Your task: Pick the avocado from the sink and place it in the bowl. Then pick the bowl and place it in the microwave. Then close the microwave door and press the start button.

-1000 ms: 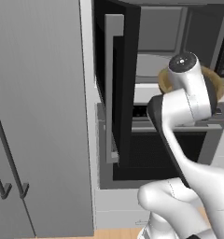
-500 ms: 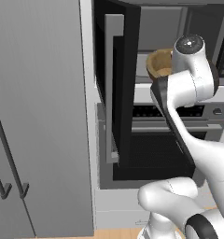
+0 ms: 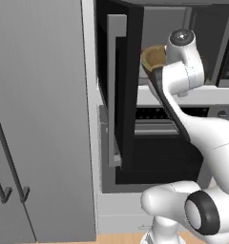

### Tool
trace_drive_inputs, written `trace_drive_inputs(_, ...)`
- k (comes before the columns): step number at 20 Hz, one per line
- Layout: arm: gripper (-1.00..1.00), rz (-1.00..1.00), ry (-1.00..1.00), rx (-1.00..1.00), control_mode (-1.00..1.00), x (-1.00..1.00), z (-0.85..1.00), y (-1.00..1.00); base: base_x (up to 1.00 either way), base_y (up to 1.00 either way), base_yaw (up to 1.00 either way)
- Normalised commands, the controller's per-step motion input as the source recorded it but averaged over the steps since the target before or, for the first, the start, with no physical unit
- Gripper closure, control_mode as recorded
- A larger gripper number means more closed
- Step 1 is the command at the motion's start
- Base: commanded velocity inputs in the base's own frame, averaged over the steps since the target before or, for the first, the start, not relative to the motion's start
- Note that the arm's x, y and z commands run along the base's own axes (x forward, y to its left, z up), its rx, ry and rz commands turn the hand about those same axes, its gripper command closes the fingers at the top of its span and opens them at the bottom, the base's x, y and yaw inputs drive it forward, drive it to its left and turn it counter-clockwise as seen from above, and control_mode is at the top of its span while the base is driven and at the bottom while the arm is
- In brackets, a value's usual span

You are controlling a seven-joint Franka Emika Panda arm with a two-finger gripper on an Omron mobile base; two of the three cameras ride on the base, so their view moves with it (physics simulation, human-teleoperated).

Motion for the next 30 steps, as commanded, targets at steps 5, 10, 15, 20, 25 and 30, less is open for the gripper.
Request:
trace_drive_inputs(5, 1.00, 0.05, 0.03, 0.00, -1.00, 0.62, 0.00, -0.04, 0.00, 0.00, 0.00)
trace_drive_inputs(10, 1.00, 0.06, 0.13, 0.00, -1.00, 0.56, 0.00, -0.04, 0.00, 0.00, 0.00)
trace_drive_inputs(15, 1.00, 0.05, 0.10, 0.00, -1.00, 0.49, 0.05, -0.07, 0.00, 0.00, 0.00)
trace_drive_inputs(20, 1.00, 0.03, 0.07, 0.00, -1.00, 0.45, 0.04, -0.07, 0.00, 0.00, 0.00)
trace_drive_inputs(25, 1.00, 0.02, 0.02, 0.00, -1.00, 0.50, 0.00, 0.00, 0.00, 0.00, 0.00)
trace_drive_inputs(30, 1.00, 0.01, 0.00, 0.00, -1.00, 0.45, 0.00, 0.00, 0.00, 0.00, 0.00)
